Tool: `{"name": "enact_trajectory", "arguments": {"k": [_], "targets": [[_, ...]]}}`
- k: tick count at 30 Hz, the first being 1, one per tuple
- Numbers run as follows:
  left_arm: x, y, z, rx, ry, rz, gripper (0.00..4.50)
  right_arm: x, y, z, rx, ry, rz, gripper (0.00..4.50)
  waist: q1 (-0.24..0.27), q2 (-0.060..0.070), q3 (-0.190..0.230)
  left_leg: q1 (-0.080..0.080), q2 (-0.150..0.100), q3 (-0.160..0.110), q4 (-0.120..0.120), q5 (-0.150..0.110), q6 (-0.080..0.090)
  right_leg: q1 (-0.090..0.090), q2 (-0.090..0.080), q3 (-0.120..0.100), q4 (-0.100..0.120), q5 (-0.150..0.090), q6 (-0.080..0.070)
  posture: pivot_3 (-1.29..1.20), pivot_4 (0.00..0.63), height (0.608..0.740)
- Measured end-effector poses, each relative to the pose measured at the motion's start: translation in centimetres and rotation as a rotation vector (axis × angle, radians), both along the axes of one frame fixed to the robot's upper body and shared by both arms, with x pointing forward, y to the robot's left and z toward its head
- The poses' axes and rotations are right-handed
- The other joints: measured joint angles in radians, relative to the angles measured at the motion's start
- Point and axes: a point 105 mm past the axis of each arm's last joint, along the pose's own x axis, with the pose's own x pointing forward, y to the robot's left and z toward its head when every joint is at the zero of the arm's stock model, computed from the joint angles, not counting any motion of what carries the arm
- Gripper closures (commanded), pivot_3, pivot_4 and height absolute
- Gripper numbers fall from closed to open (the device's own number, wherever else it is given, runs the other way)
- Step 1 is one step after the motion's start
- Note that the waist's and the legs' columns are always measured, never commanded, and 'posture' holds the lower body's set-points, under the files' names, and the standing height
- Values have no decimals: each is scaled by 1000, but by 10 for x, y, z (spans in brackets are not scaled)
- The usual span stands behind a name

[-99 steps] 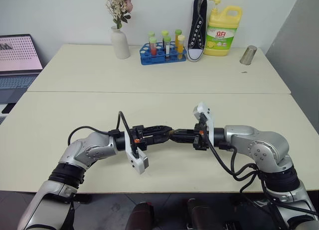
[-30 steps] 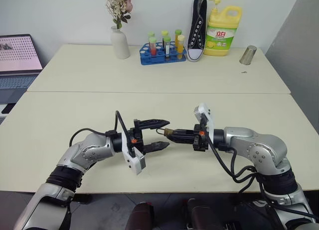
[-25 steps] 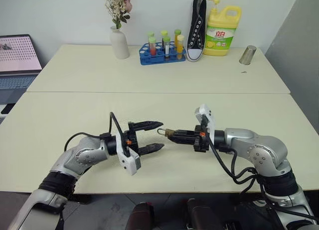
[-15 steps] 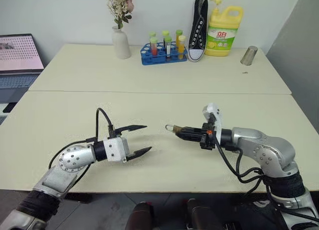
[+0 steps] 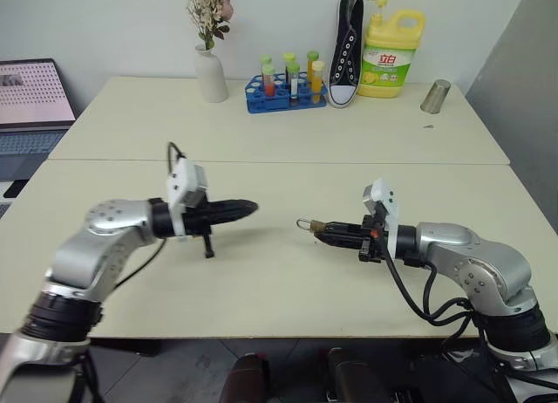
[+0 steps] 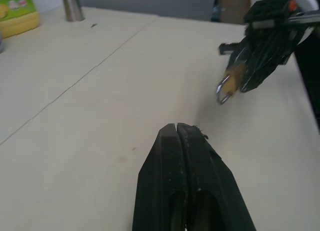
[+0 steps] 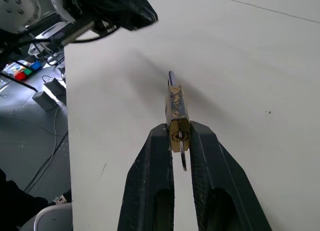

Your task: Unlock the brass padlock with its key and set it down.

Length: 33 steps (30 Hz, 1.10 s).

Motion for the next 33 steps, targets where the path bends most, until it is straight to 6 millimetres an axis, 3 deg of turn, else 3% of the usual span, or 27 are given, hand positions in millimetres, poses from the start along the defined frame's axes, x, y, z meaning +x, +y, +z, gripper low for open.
{"name": "enact_trajectory", "arguments": {"k": [8,33], "targets": [[1,-34,-11,-46,21,-71,4500,-10,6,8,29,-23,68,4369,1,0,0,0,0,-1,0,0,0,0,1,1,1,0,0,0,150,740],[-4,-40,-25,-55,86,-108,4500,-11,8,8,39,-22,75,4369,1,0,0,0,0,-1,0,0,0,0,0,1,1,0,0,0,150,740]]}}
